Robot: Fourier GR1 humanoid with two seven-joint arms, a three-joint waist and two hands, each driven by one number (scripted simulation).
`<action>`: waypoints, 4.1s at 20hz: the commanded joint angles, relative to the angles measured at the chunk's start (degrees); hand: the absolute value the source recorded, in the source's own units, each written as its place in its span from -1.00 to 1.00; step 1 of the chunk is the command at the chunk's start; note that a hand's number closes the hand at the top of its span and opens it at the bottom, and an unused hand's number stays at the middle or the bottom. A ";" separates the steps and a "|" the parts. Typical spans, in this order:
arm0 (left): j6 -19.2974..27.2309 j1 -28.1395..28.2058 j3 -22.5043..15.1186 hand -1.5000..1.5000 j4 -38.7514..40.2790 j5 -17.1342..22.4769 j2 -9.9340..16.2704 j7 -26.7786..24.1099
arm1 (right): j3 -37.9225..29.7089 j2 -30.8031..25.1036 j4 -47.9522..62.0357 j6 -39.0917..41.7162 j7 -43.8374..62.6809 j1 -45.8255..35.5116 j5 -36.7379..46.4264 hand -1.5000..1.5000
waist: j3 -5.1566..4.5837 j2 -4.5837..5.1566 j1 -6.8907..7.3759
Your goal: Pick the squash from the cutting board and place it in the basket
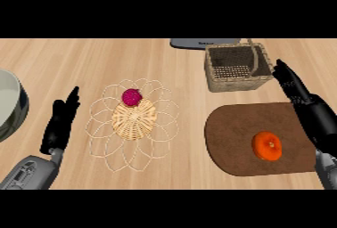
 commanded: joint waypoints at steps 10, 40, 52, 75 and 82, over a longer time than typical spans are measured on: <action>-4.20 -2.75 -1.25 0.00 -2.47 1.07 -2.10 -2.05 | 3.34 9.90 4.32 40.29 -28.17 0.85 -31.09 -1.00 | 2.30 -0.81 -1.81; -9.64 -2.47 2.04 0.00 -2.29 0.71 -1.01 -2.39 | 2.07 -36.86 18.79 34.82 -54.66 0.30 13.52 -1.00 | 1.80 -0.72 -0.30; -10.64 -1.71 4.30 0.00 -3.72 0.43 -0.79 0.08 | 8.25 -31.56 30.28 26.03 -58.57 -4.97 14.40 -1.00 | 1.74 -1.09 -0.53; -13.78 -6.29 8.47 0.00 -0.15 -3.76 -3.42 1.60 | 18.66 -15.00 39.83 20.25 -53.26 -15.77 21.70 -1.00 | 1.66 -1.11 -1.72; -13.48 -0.75 8.97 0.00 -2.56 -6.37 -5.22 -0.97 | 18.32 -13.41 45.19 17.34 -57.93 -14.33 24.99 -1.00 | 1.67 -1.16 -1.67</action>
